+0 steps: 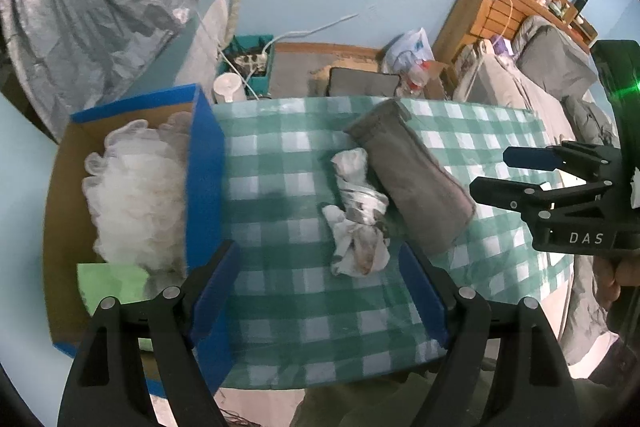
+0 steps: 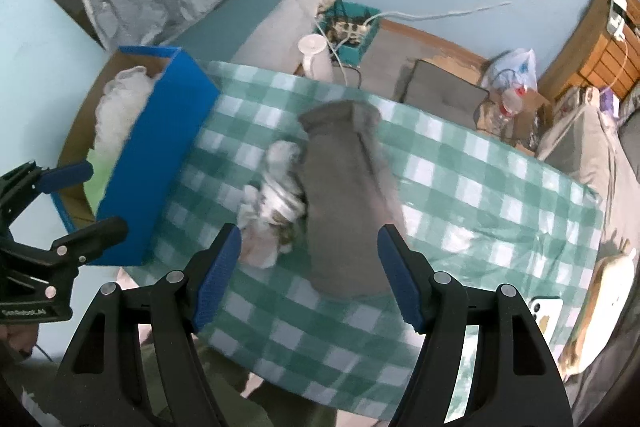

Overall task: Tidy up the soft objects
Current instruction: 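Grasp the white cloth bundle with the left tool while the right tool grasps the brown sock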

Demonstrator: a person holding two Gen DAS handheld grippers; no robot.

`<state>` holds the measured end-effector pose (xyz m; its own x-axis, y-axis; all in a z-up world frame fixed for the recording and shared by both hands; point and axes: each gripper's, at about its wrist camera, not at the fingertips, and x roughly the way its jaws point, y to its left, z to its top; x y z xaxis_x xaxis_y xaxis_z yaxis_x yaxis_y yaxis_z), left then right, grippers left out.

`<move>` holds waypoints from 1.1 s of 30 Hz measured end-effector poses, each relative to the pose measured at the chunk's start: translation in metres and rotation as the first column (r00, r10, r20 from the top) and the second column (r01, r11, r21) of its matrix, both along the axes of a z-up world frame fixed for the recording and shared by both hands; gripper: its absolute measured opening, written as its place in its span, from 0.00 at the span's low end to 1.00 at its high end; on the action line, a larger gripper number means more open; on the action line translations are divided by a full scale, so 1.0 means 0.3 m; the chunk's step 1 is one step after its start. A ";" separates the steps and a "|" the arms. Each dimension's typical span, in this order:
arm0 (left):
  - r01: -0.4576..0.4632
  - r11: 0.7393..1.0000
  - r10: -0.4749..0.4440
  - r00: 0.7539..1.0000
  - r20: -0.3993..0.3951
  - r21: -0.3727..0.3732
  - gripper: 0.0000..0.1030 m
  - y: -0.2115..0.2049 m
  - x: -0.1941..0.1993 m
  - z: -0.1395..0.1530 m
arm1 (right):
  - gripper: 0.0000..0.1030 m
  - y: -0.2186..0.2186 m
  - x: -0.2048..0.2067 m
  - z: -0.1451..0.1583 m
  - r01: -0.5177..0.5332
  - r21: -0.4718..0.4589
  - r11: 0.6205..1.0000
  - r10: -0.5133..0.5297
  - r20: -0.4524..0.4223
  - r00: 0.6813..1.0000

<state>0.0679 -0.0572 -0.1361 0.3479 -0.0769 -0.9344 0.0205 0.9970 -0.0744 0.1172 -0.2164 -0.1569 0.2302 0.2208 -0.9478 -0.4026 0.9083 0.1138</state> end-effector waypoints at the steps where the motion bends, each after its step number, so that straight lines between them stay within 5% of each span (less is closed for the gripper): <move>1: 0.003 1.000 -0.003 1.000 -0.008 -0.005 0.80 -0.009 0.006 -0.012 | 0.68 -0.012 0.003 -0.007 0.002 -0.002 1.000 -0.002 -0.004 1.000; 20: 0.037 0.999 -0.038 0.994 -0.105 -0.015 0.83 -0.116 0.117 -0.208 | 0.68 -0.144 0.071 -0.165 0.012 -0.002 1.000 -0.012 -0.061 0.998; 33: 0.043 0.999 -0.039 0.981 -0.192 0.017 0.83 -0.166 0.197 -0.380 | 0.68 -0.132 0.142 -0.294 -0.069 -0.017 0.997 0.068 -0.098 0.993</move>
